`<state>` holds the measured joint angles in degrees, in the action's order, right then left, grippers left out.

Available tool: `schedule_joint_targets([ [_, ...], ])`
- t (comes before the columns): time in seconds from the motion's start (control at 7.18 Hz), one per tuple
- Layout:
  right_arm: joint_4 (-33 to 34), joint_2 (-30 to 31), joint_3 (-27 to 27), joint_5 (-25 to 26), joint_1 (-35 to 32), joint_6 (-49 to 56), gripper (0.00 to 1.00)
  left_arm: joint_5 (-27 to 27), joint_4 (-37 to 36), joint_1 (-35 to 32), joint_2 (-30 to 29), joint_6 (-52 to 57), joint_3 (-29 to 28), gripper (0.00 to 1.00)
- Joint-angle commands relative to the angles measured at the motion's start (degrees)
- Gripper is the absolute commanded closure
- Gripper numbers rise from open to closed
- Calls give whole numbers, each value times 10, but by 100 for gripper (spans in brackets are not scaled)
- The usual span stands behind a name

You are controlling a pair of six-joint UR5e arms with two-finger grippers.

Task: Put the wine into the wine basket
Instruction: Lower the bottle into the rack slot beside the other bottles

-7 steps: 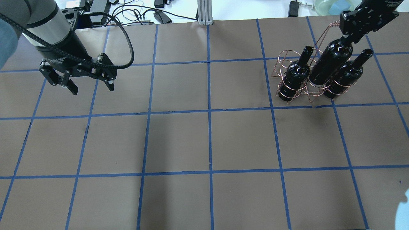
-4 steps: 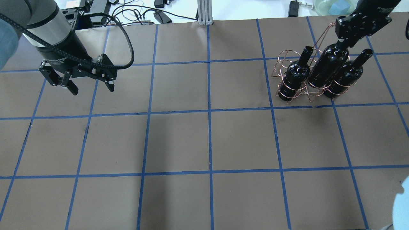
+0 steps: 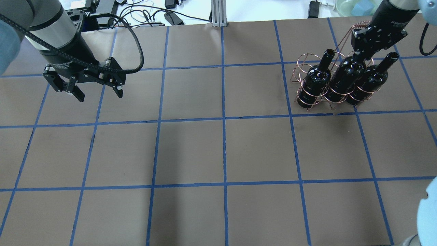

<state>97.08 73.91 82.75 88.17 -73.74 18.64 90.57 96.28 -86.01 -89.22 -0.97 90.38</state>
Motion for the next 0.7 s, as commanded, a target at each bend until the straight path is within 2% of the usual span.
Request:
schedule_joint_targets([
  [0.0, 11, -3, 10, 1, 0, -6, 80, -1, -3, 0, -1, -3, 1, 0],
  [0.14, 14, -3, 11, 1, 0, -11, 32, 0, -3, 0, 0, -2, 1, 0],
  [0.28, 10, 1, 9, 9, 0, -32, 0, 0, -2, 0, 0, -2, 1, 0],
  [0.56, 4, 11, 0, 21, -2, -36, 0, 0, -2, -1, 0, -1, 1, 0],
])
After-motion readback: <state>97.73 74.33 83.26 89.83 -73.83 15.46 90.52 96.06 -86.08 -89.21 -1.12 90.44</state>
